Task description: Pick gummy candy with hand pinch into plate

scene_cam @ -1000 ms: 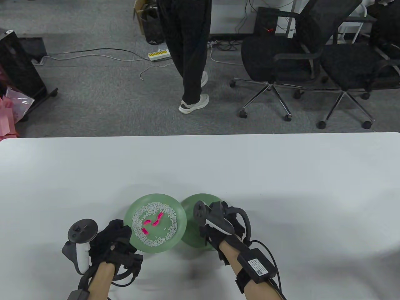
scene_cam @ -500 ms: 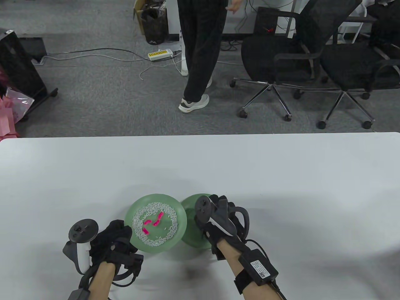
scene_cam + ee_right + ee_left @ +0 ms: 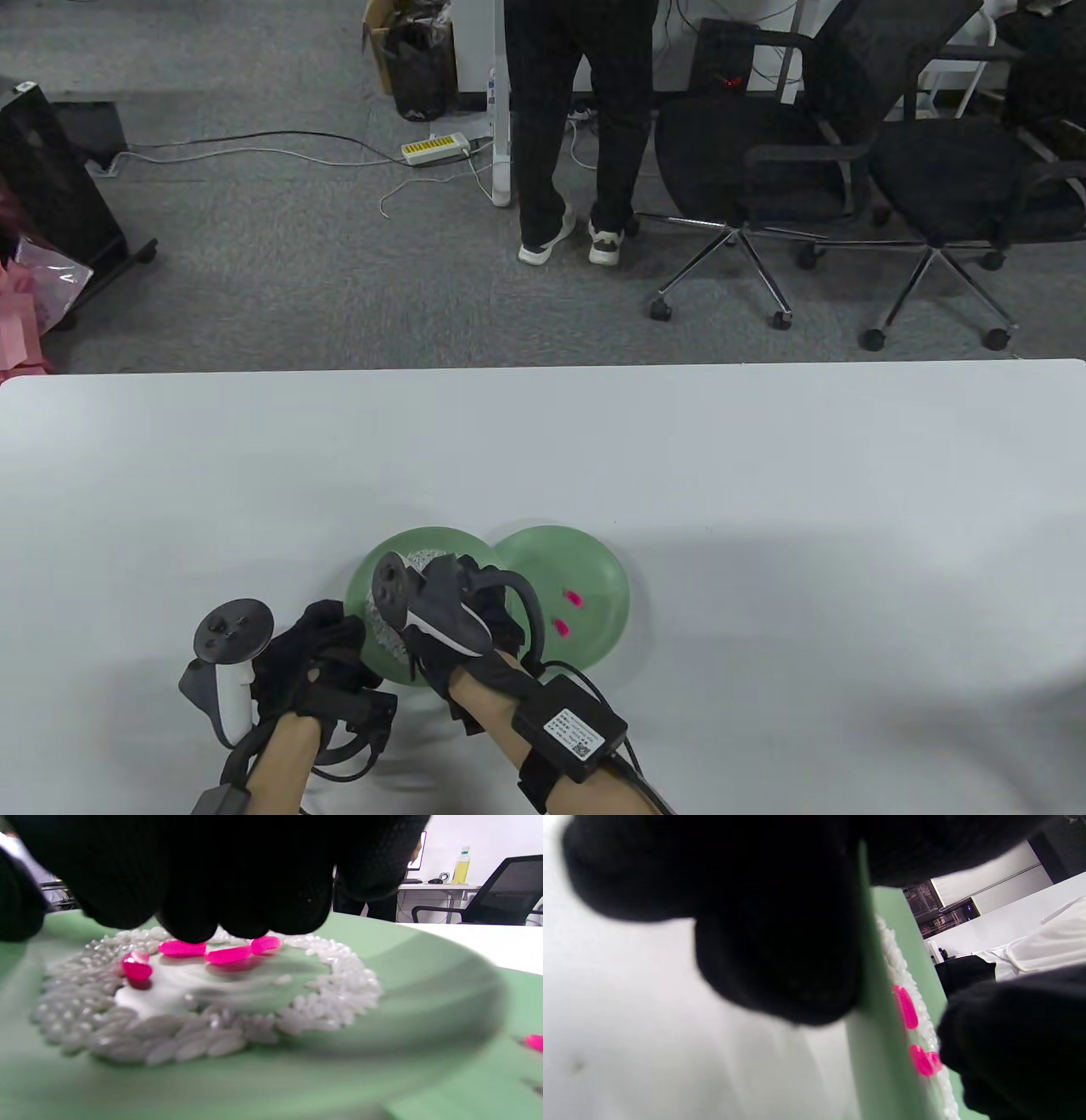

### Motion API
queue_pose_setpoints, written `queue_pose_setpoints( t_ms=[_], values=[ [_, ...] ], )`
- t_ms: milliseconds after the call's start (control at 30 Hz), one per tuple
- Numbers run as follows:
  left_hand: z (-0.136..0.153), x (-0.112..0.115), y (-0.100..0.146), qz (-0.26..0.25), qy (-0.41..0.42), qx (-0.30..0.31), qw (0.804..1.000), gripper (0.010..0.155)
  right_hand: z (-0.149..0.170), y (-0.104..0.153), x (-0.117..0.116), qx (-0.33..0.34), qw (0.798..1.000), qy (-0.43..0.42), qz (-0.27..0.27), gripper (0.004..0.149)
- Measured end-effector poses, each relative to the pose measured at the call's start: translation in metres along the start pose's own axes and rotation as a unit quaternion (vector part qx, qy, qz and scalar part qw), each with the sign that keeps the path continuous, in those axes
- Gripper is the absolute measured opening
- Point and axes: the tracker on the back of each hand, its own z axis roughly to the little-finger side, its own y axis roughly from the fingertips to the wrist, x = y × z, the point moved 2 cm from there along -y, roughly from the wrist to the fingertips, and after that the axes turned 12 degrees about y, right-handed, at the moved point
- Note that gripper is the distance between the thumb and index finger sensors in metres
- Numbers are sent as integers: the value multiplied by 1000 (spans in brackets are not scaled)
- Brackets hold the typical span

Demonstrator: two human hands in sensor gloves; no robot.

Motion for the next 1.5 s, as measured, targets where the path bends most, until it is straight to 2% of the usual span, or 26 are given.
queue_pose_setpoints(
  t_ms=[367,500,700,1000,1200,1333,1400,1500],
  values=[
    [-4,0,1,-2,1,9,1000,51,-18,-3,-8,5,999,43,5,41],
    [-3,-2,0,-5,13,10,1000,51,-18,-5,-7,6,1000,28,6,41],
    [-1,-2,1,2,25,2,1000,51,-23,-10,-13,29,999,31,-19,43],
    [1,0,-1,1,24,3,1000,51,-20,-5,-9,37,998,43,15,44],
    [3,0,-4,-2,13,3,1000,51,13,-2,13,22,999,-6,30,44],
    [3,-2,-4,-5,16,0,1000,51,65,-5,26,-27,999,-33,34,43],
    [4,-3,-5,-8,18,0,1000,51,92,-8,24,-55,998,-35,24,43],
    [5,-7,-8,-12,22,-2,1000,51,124,-12,9,-88,995,-39,-2,43]
  ],
)
